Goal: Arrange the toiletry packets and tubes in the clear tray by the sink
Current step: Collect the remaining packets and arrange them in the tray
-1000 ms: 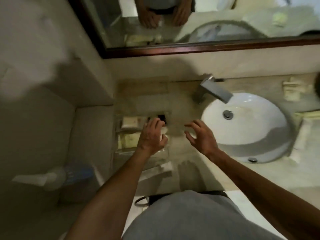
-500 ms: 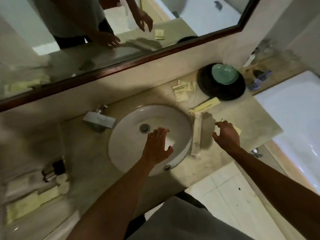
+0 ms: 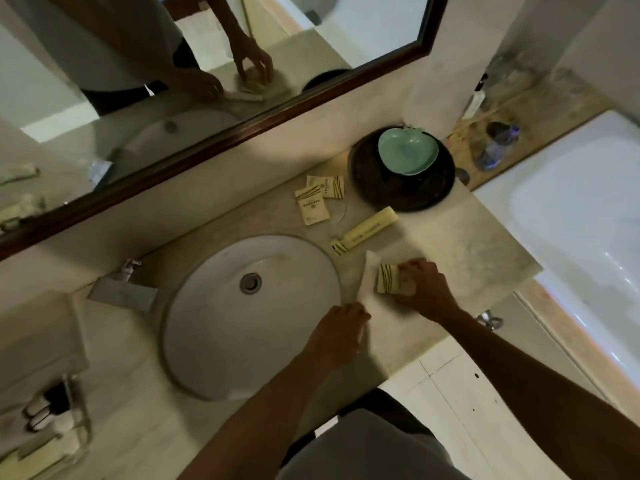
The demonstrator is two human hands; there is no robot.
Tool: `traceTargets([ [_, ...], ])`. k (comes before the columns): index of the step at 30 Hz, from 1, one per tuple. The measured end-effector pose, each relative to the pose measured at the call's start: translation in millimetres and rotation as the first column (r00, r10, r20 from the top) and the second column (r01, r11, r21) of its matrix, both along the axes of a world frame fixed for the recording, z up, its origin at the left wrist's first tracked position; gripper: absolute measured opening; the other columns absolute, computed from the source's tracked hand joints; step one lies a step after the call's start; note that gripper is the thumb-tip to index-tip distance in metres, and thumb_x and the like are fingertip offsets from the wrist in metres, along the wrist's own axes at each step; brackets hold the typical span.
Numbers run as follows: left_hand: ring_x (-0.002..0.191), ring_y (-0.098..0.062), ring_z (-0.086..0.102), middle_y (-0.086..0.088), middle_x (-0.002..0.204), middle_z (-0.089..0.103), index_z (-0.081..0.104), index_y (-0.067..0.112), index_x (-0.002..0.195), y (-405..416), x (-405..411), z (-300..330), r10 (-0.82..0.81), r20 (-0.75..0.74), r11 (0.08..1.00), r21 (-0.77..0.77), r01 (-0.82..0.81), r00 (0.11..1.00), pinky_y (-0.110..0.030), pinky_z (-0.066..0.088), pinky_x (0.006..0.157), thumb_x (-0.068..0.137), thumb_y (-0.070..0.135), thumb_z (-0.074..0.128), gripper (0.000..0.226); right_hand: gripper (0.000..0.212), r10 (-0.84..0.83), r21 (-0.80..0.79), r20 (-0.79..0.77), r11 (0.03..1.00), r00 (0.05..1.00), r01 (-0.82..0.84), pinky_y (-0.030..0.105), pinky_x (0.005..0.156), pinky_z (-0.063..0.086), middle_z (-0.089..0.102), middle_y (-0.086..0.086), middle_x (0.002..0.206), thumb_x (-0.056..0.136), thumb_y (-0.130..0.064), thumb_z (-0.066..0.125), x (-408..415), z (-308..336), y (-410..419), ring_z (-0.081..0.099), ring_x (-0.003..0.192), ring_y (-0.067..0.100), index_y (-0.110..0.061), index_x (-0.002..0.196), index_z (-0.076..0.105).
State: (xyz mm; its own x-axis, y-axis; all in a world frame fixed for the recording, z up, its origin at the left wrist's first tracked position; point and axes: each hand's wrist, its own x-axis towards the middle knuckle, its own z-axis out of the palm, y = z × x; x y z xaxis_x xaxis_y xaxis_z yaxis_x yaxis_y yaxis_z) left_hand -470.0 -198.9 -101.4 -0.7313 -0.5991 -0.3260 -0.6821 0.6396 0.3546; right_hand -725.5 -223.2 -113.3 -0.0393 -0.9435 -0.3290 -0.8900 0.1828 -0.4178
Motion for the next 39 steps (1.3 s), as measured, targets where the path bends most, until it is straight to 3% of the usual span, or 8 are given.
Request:
traceTargets([
  [2,0.126,-0.030,0.041,-0.012,0.142,0.041,0.043,0.011,0.137,-1.8,-0.6,1.8,-0.059,0.012,0.998,-0.027,0.059,0.998,-0.042,0.034,0.102,0.086,0.012,0.055,0.053,0.078,0.037,-0.062,0.018,0.997,0.999,-0.036,0.046,0.093,0.047,0.048,0.005,0.135,0.069,-0.051,0.082,-5.9,5.7,-17.2,0.046,0.119,0.025,-0.024,0.135,0.052],
  [6,0.118,-0.032,0.048,-0.013,0.131,0.049,0.049,0.011,0.129,-8.2,4.0,-0.2,-0.094,-0.034,0.994,-0.065,0.092,0.995,-0.043,0.041,0.095,0.081,0.011,0.058,0.049,0.055,0.139,-0.233,-0.067,0.961,0.988,-0.151,0.044,0.098,0.043,0.053,0.008,0.137,0.085,-0.027,0.072,10.6,22.4,-85.8,0.049,0.123,0.028,-0.020,0.136,0.053],
  [11,0.111,-0.029,0.050,-0.011,0.131,0.049,0.047,0.013,0.130,-29.8,6.4,-2.1,0.041,-0.066,0.993,-0.110,-0.048,0.997,-0.043,0.042,0.093,0.086,0.026,0.052,0.046,0.039,0.360,-0.099,-0.281,0.911,0.890,-0.400,0.040,0.096,0.041,0.054,0.007,0.132,0.095,-0.030,0.055,36.3,9.5,-150.8,0.051,0.118,0.026,-0.021,0.133,0.055],
  [14,0.107,-0.028,0.052,-0.010,0.130,0.051,0.049,0.013,0.129,-51.2,6.9,-2.8,0.119,-0.061,0.973,-0.191,-0.128,0.991,-0.041,0.044,0.088,0.085,0.025,0.051,0.046,0.034,0.369,-0.105,-0.325,0.901,0.871,-0.421,0.036,0.091,0.038,0.055,0.004,0.123,0.090,-0.035,0.064,37.0,15.4,-149.1,0.049,0.112,0.023,-0.022,0.122,0.062],
  [20,0.107,-0.029,0.053,-0.012,0.125,0.055,0.055,0.011,0.120,-99.8,-13.0,4.0,0.267,-0.198,0.902,-0.293,-0.317,0.943,-0.038,0.045,0.082,0.079,0.024,0.051,0.043,0.040,0.171,-0.042,0.064,0.985,0.983,-0.168,0.026,0.074,0.041,0.050,-0.005,0.116,0.078,-0.039,0.078,-8.1,30.8,-84.4,0.055,0.095,0.015,-0.028,0.113,0.061],
  [26,0.114,-0.028,0.048,-0.011,0.129,0.046,0.043,0.011,0.129,-132.9,-65.4,-1.8,0.444,0.031,0.894,-0.085,-0.440,0.895,-0.039,0.045,0.089,0.082,0.046,0.068,0.063,0.073,0.088,-0.010,-0.093,0.996,0.992,-0.089,0.038,0.083,0.047,0.058,0.007,0.121,0.061,-0.047,0.088,-19.4,1.3,2.5,0.055,0.107,0.027,-0.016,0.123,0.063],
  [33,0.105,-0.031,0.053,-0.016,0.117,0.054,0.044,0.006,0.120,-116.0,-62.8,-1.0,0.481,0.136,0.869,-0.201,-0.451,0.866,-0.038,0.045,0.084,0.091,0.012,0.050,0.030,0.063,-0.036,-0.124,-0.126,0.992,0.991,0.020,0.041,0.076,0.048,0.061,0.006,0.104,0.053,-0.039,0.090,-17.2,-2.3,30.7,0.058,0.096,0.030,-0.013,0.104,0.064],
  [39,0.087,-0.033,0.056,-0.015,0.111,0.053,0.053,0.009,0.115,-70.2,37.1,-6.8,0.524,-0.101,0.837,-0.121,-0.533,0.846,-0.042,0.047,0.071,0.084,0.016,0.055,0.031,0.058,-0.021,-0.300,-0.060,0.954,0.998,0.002,0.038,0.073,0.046,0.062,0.004,0.100,0.058,-0.034,0.087,32.7,20.2,41.7,0.058,0.091,0.027,-0.011,0.107,0.064],
])
